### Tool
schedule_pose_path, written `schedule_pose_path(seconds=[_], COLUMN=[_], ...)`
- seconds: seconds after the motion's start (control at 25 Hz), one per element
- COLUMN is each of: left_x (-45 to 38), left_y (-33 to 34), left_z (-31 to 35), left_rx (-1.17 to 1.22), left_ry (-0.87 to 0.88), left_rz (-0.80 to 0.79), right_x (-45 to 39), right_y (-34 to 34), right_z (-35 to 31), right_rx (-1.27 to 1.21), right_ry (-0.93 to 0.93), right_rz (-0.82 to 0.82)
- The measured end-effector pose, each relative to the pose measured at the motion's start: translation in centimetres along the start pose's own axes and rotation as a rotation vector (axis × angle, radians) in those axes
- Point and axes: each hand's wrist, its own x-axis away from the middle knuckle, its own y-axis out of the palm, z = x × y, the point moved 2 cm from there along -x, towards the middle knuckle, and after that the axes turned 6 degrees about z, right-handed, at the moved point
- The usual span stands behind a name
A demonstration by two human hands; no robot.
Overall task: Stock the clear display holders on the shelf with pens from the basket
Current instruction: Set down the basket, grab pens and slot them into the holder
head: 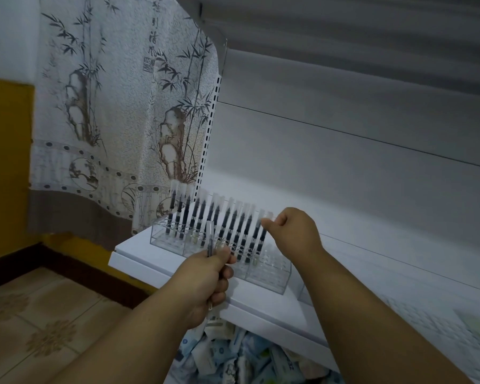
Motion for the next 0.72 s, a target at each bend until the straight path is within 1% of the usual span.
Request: schedule_pose_path(seconds=[0.04,0.08,0.12,0.16,0.2,0.24,0.36,0.44,0.52,0.6,0.64,0.68,0.72], left_x=[-0.1,-0.2,-0.4,-0.5,-0.5,-0.7,-1.3,-1.6,-1.7,-2.0,-2.4,-2.8,-3.3], left_y=[0.2,0.5,0.9,1.4,1.9,2.5,3.5,3.9,4.3,4.1,3.5,2.7,2.1], left_z=[0.0,0.1,0.2,0.3,0.3,0.3,0.1,0.3,0.6,0.8,0.8,0.6,0.1], left_rx=[-0.025,-0.056,-0.1,-0.156,-0.219,-0.285,-0.448,-0.544,-0.631,-0.711,-0.824,-0.989,-1.165], left_ry=[0.017,0.044,0.074,0.099,0.12,0.141,0.215,0.275,0.36,0.505,0.631,0.795,0.943], left_rz=[0.011,0.012,0.006,0.004,0.002,-0.001,0.013,0.023,0.03,0.095,0.19,0.294,0.337], right_x=[0.5,1.2,2.0,2.8,3.4,3.8,3.8,3.9,3.9,2.9,2.1,1.3,0.7], right_y=[-0.5,-0.9,-1.2,-1.2,-1.3,-1.4,-2.1,-2.3,-2.3,-2.5,-2.9,-3.5,-4.0], right_z=[-0.2,-0.7,-1.4,-2.3,-3.2,-3.7,-3.9,-3.5,-3.1,-2.3,-1.7,-1.1,-0.4], right_rx=[-0.025,-0.099,-0.207,-0.29,-0.325,-0.344,-0.487,-0.504,-0.505,-0.572,-0.608,-0.604,-0.549], right_ry=[0.009,0.005,-0.006,-0.013,-0.021,-0.021,0.039,0.05,0.055,0.117,0.148,0.154,0.133], right_rz=[0.036,0.021,-0.065,-0.198,-0.315,-0.383,-0.42,-0.428,-0.366,-0.2,-0.104,-0.009,0.073])
